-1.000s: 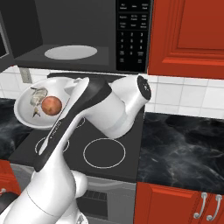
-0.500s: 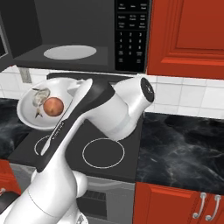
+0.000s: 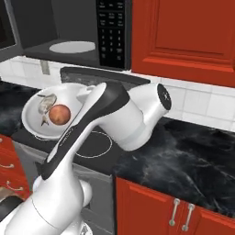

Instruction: The microwave is finished heating the fish and onion. Take the bowl containing the food and place it on the dining counter.

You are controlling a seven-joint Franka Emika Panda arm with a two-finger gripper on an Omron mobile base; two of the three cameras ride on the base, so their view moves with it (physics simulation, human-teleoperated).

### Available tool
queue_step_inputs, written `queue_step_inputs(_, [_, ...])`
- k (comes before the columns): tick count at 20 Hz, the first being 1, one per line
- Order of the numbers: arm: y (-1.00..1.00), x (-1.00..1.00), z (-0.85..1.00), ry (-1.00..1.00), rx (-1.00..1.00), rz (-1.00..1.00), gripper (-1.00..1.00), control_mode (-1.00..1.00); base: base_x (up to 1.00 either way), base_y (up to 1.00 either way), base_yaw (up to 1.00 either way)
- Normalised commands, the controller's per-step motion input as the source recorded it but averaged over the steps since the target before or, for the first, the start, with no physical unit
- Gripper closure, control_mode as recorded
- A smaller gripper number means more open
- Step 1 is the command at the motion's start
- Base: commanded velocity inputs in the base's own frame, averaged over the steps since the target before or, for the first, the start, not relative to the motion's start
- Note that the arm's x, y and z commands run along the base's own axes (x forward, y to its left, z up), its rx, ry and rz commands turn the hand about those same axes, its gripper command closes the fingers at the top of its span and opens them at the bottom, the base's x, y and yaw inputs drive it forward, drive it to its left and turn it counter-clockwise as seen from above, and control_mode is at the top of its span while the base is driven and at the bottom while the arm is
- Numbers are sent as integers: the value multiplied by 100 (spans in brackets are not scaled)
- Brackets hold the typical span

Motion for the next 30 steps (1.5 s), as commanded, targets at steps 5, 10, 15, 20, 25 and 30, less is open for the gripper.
queue_step_inputs(5, [0, 0, 0, 0, 0, 0, 100, 100, -88, -17, 86])
queue_step_inputs(10, [0, 0, 0, 0, 0, 0, 100, 100, -62, 0, 94])
queue_step_inputs(15, [0, 0, 0, 0, 0, 0, 100, 100, -46, 25, 92])
queue_step_inputs(20, [0, 0, 0, 0, 0, 0, 100, 100, -12, 53, 83])
queue_step_inputs(25, [0, 0, 0, 0, 0, 0, 100, 100, 2, 56, 69])
queue_step_inputs(30, [0, 0, 0, 0, 0, 0, 100, 100, 45, 75, 50])
